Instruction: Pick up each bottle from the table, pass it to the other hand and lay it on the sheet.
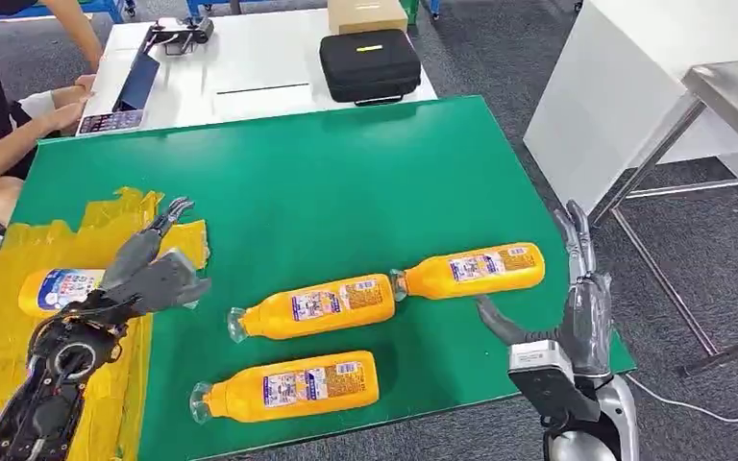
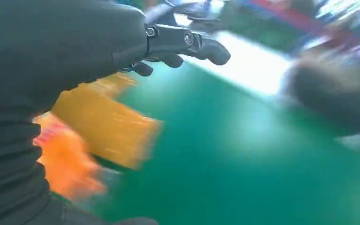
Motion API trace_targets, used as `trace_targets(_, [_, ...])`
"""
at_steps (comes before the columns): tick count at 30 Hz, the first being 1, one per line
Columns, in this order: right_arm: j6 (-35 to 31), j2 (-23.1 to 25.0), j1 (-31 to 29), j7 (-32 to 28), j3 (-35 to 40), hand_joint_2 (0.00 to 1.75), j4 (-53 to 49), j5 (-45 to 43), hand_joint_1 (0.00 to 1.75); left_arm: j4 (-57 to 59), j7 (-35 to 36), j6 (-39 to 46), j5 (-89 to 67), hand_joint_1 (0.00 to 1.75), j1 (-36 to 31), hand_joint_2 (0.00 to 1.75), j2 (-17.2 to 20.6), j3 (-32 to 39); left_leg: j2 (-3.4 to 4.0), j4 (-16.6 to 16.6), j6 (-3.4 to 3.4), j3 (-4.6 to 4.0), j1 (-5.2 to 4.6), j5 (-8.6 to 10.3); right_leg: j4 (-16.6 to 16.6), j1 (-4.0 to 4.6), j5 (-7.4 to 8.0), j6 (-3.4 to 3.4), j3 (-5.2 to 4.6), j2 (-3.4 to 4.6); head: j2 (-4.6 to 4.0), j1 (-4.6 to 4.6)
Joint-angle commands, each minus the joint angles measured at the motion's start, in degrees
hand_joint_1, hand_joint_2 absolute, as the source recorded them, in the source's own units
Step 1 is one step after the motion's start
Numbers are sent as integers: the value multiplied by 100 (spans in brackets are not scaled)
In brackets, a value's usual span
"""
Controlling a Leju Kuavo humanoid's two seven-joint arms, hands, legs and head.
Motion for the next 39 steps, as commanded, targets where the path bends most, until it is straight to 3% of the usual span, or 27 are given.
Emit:
trace_targets(1, [207, -192, 67, 133, -124, 175, 21, 498, 0, -1516, -331, 9, 1310, 0, 852, 175, -551, 681, 12, -2, -6, 25, 3, -15, -8, 1, -9, -9, 25, 30, 0, 2])
trace_targets(2, [289, -239, 43, 168, -116, 175, 43, 643, 0, -1550, -373, -40, 1597, 0, 923, 175, -634, 728, 15, -4, -8, 39, 1, -21, -10, -1, -14, -11, 37, 38, 0, 0])
trace_targets(3, [439, -303, 1, 237, -112, 0, 79, 829, 0, -1609, -414, -90, 1862, 0, 1021, 175, -701, 763, 8, -3, -6, 26, 0, -15, -7, -1, -9, -9, 25, 28, 0, 0])
trace_targets(6, [619, -358, -47, 327, -153, 0, 107, 916, 0, -1642, -424, -135, 1987, 0, 1101, 175, -737, 739, 2, -5, -8, 39, 0, -18, -12, -2, -13, -11, 41, 26, 0, 2])
trace_targets(7, [958, -491, -56, 460, -141, 175, 132, 1152, 0, -1650, -469, -221, 2267, 0, 1138, 175, -803, 766, 4, -2, -6, 22, 2, -12, -9, 1, -7, -9, 24, 21, 2, 2])
trace_targets(10, [1970, -999, -303, 489, -188, 175, 349, 1331, 0, -1688, -527, -415, 2645, 0, 1301, 175, -877, 698, 8, -4, -6, 34, 1, -16, -13, -1, -9, -9, 36, 30, 0, 4])
trace_targets(16, [2813, -1720, -1028, -44, -157, 175, 1310, 1309, 0, -1646, -580, -461, 2786, 0, 1338, 175, -839, 549, 6, -6, -3, 26, -1, -9, -14, -3, -2, -6, 30, 23, 0, 0])
trace_targets(23, [3081, -2255, -1702, -143, -75, 175, 2252, 1175, 0, -1583, -552, -512, 2910, 0, 1295, 175, -890, 490, 9, -6, -3, 36, -1, -9, -15, -2, 0, -7, 40, 29, 0, -2])
trace_targets(30, [3277, -2427, -1777, -88, -18, 175, 2374, 1153, 0, -1481, -497, -465, 2980, 0, 1244, 175, -855, 477, -2, -8, -6, 43, 0, -11, -16, -1, -7, -10, 51, 20, 0, -2])
trace_targets(35, [3565, -2700, -2631, -98, 197, 175, 3505, 1111, 0, -1243, -487, -344, 3126, 0, 1253, 175, -777, 402, 12, -3, -2, 25, -1, -5, -11, 0, 5, -3, 28, 27, 0, -2])
trace_targets(39, [3815, -2869, -2916, -130, 255, 175, 4061, 837, 0, -1091, -484, -314, 3198, 0, 1159, 175, -798, 307, -1, -9, -5, 47, -1, -7, -19, -2, -1, -9, 55, 25, 0, -2])
